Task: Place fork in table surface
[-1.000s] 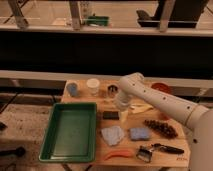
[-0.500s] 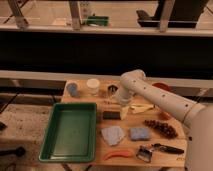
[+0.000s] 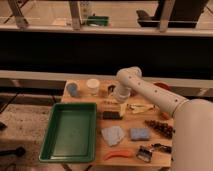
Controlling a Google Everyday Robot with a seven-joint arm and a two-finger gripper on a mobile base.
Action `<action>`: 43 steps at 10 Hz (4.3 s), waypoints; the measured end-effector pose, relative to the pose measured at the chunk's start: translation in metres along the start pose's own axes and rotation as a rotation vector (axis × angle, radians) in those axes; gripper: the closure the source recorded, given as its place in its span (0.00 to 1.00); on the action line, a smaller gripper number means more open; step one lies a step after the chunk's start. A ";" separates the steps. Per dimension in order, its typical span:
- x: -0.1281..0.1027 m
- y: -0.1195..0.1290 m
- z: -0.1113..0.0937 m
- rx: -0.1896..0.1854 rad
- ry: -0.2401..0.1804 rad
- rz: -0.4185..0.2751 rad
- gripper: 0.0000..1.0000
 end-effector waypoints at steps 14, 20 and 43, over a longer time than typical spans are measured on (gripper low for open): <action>0.018 -0.024 0.017 -0.031 0.012 0.098 0.35; 0.026 -0.030 0.018 -0.009 0.049 0.167 0.35; 0.030 -0.038 0.046 0.012 0.102 0.209 0.87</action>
